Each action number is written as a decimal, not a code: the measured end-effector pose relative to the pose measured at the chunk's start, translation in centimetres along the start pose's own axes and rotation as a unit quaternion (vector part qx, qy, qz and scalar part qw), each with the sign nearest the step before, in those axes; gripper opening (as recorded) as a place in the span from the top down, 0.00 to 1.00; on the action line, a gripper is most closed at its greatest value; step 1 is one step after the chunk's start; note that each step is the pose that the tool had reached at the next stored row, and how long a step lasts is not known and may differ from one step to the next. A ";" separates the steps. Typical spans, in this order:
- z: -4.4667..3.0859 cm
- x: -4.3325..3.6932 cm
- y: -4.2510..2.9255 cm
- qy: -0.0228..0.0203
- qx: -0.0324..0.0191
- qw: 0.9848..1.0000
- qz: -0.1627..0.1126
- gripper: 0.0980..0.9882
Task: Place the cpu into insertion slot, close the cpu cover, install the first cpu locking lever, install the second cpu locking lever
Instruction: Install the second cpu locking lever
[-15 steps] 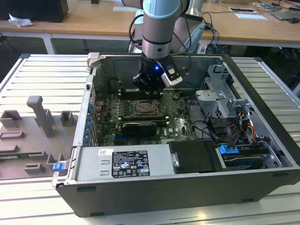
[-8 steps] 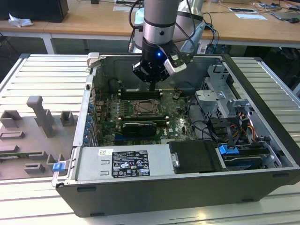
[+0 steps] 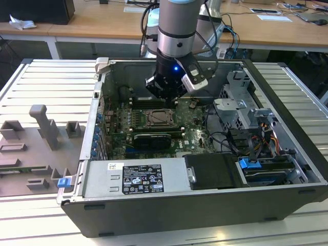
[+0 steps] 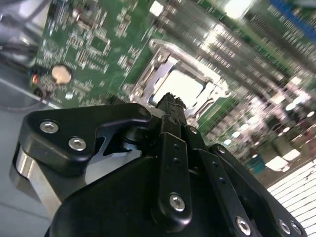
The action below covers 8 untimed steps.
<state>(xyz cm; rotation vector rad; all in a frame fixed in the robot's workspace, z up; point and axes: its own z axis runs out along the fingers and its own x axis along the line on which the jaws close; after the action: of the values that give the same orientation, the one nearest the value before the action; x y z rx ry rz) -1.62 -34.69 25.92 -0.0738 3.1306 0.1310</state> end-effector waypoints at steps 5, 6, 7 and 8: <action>-0.03 0.06 -1.24 -0.001 -0.023 1.000 0.000 0.99; -0.01 0.07 -1.38 -0.001 -0.029 1.000 0.000 0.99; 0.05 0.08 -1.53 -0.001 -0.031 1.000 0.000 0.99; 0.18 0.09 -1.85 0.000 -0.031 1.000 0.000 0.99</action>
<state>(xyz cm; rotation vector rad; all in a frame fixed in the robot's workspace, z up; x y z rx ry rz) -1.62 -36.52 25.59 -0.0732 3.1262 0.2276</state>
